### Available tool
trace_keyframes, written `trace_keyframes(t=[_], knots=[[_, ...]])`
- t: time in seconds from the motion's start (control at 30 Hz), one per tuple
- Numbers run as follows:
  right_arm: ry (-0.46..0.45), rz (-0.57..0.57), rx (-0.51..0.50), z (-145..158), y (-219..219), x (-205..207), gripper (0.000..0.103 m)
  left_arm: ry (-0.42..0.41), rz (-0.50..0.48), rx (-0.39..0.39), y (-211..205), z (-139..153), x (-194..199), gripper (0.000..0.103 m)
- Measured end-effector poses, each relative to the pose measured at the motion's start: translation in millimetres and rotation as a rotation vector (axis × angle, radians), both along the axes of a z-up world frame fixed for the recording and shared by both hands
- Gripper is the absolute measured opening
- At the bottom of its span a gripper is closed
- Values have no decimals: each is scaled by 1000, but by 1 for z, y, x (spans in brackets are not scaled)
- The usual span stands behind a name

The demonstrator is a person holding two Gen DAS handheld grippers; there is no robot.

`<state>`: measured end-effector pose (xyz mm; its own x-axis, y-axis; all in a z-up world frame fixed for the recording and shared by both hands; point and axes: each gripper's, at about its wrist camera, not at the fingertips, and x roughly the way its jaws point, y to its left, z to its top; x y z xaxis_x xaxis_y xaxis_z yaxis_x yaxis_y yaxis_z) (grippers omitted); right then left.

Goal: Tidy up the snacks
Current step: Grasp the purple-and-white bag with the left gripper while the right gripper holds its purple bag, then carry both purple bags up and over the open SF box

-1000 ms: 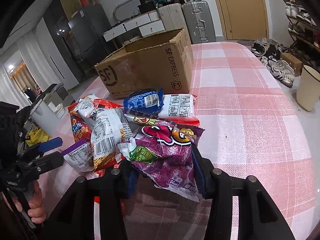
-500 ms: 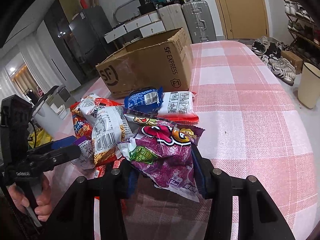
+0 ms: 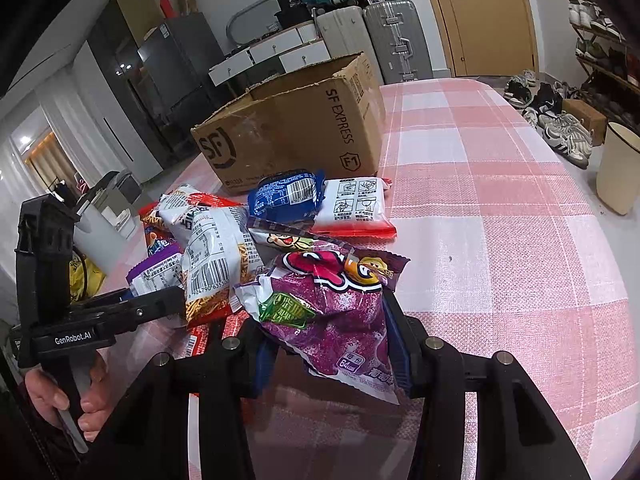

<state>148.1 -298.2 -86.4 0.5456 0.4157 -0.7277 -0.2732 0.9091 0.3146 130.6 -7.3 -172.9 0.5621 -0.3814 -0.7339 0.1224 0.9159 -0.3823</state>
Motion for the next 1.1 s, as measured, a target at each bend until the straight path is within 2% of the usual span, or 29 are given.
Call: trace_keyframes(t=[0.2,0.53,0.83,1.1], knots=[[-8,0,-9,5,1,-4,48,-13,-24,12,-4,4,-8,51],[-47,11,-14,24,8,-18,48,-54,-15,24,3,21,-30,51],[-90,39,-7,48,20,-30,48,-109,3,28,17,47,-47,51],[-144,96,22,82,37,-30,48,-184,32,44,29,90,-49,51]])
